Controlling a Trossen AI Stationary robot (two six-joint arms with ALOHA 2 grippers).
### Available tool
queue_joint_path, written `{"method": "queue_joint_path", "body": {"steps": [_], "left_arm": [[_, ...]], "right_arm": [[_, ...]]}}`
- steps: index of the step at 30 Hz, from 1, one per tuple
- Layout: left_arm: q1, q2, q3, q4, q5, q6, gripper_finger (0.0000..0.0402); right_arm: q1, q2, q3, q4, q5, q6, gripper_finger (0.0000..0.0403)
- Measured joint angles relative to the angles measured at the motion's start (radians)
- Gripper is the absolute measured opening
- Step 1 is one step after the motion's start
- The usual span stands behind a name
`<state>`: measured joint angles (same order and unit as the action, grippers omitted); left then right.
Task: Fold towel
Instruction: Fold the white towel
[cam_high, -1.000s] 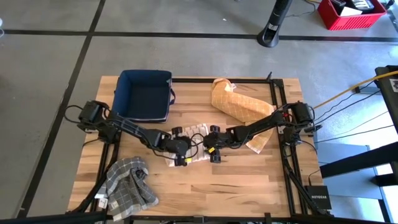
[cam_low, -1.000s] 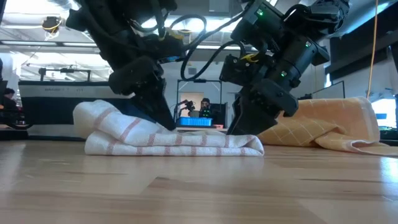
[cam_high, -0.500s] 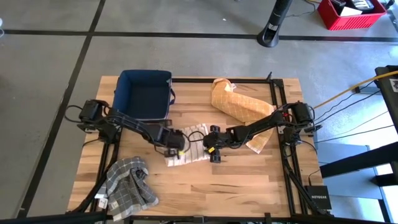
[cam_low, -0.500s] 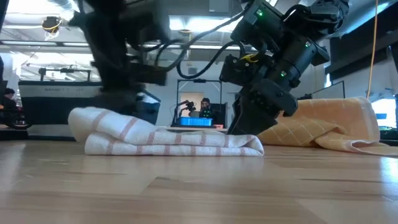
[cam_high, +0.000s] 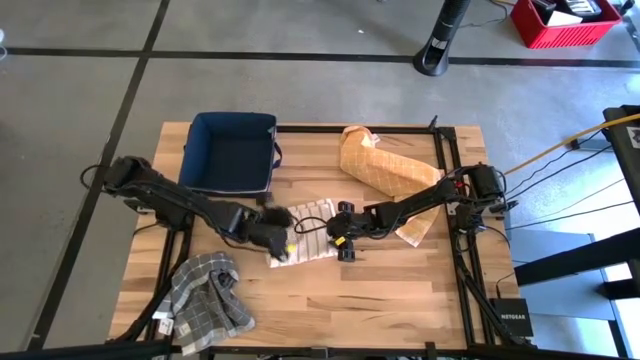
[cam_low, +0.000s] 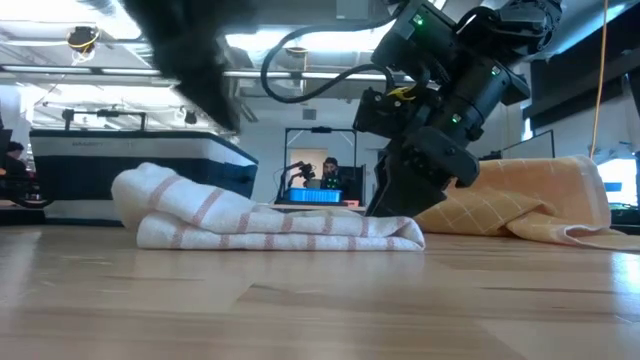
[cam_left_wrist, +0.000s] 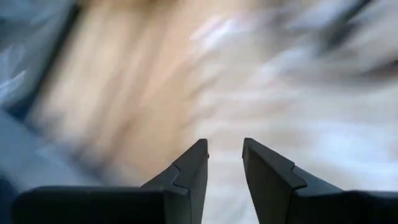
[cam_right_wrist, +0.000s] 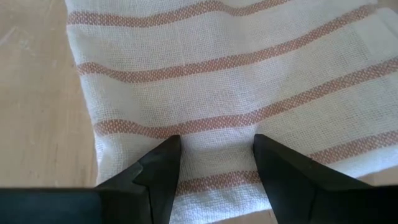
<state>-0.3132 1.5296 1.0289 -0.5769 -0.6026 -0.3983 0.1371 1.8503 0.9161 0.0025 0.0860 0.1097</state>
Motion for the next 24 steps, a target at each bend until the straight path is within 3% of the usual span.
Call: {"method": "queue_joint_path", "body": {"steps": [3,6,13,17,24], "left_arm": [[0.004,0.025,-0.078,0.315,0.179,0.079,0.0095],[0.006,0.063,-0.128,0.272,0.269,0.073,0.0095],[-0.017,0.063,-0.166,-0.115,0.312,-0.125,0.0095],[-0.036,0.015,-0.133,-0.125,0.317,-0.146,0.0095],[-0.08,-0.065,-0.108,-0.07,0.193,-0.144,0.0095]], "right_arm": [[0.0,0.0,0.0,0.0,0.0,0.002,0.0206],[0.0,0.0,0.0,-0.003,0.0,0.008,0.0206],[0.0,0.0,0.0,-0.003,0.0,0.014,0.0206],[0.0,0.0,0.0,-0.004,0.0,0.014,0.0206],[0.0,-0.04,0.004,-0.084,-0.047,0.014,0.0206]]}}
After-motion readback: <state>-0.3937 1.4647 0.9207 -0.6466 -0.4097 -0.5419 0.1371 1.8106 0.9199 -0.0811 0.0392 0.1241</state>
